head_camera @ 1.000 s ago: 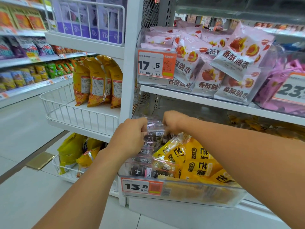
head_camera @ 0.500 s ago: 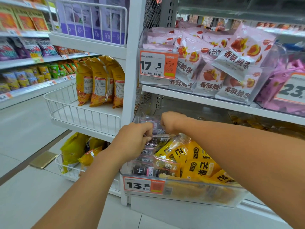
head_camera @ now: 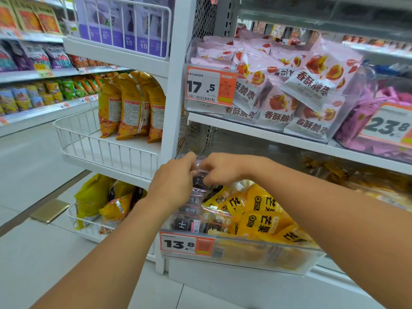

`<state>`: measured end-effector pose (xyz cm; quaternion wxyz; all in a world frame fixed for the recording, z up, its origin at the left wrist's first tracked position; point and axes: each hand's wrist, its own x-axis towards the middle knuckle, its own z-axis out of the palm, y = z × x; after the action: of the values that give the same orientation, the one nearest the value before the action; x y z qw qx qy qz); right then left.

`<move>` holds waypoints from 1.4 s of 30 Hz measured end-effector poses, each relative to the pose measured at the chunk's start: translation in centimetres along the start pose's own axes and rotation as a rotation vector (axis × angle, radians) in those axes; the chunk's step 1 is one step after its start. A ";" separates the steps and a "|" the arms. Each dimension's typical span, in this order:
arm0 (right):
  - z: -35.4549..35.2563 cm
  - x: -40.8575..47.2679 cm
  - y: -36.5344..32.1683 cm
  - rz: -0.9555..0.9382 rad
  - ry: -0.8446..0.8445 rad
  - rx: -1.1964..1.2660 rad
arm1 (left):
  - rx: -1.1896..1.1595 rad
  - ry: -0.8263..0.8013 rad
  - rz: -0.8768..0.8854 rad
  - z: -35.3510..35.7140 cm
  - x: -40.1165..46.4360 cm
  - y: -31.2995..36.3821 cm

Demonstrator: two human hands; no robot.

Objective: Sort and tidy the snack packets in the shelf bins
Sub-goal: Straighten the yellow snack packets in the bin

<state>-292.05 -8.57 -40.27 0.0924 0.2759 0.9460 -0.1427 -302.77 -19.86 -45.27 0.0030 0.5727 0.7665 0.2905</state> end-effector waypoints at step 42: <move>-1.1 -1.0 -0.3 0.272 -0.120 -0.462 | 0.277 -0.188 0.097 0.1 0.1 -1.2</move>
<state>-291.54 -8.96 -38.90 0.2273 0.3629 0.9006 0.0745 -303.89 -19.94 -45.83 -0.0186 0.6287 0.7670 0.1270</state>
